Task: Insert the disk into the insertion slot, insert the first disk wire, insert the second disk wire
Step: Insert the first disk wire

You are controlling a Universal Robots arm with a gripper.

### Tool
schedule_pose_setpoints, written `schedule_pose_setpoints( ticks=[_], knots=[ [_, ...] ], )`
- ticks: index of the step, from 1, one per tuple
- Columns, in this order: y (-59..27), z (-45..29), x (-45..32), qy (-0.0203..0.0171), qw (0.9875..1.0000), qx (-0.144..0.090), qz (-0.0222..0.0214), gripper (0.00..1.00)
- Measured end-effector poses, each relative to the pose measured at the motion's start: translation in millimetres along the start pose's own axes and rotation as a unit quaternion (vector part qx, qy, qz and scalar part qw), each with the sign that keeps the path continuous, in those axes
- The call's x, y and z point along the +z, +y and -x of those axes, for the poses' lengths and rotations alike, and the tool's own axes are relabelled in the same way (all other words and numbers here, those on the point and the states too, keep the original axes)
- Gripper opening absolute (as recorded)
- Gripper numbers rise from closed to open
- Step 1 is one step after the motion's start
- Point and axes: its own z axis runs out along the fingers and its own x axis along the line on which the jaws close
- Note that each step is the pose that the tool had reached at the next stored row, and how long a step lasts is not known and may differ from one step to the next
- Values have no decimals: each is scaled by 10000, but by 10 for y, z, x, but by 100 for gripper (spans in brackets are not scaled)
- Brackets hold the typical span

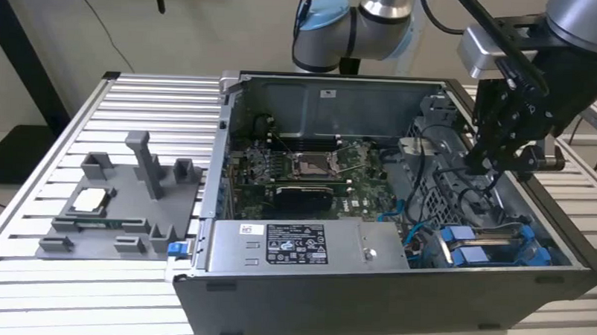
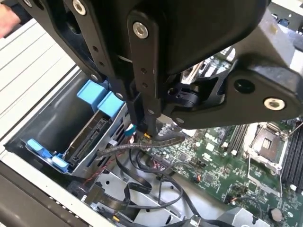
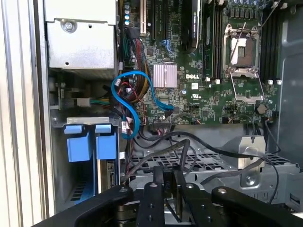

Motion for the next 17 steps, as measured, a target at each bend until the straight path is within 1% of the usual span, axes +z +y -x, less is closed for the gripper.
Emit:
schedule_pose_setpoints(
  ticks=[1,3,4,10,11,13,16,17],
  knots=[
    [0,0,1,35,10000,-1,-1,19],
    [-1,-1,3,133,9999,-5,-2,19],
    [-1,-1,3,150,9999,-5,-2,19],
    [0,-1,3,164,9999,-1,-3,19],
    [0,0,3,175,9998,-2,-4,19],
    [-1,0,5,223,9998,-4,-4,19],
    [-1,-1,8,317,9995,-6,-5,19],
    [-2,-2,8,335,9994,-6,-5,19]
  ],
)
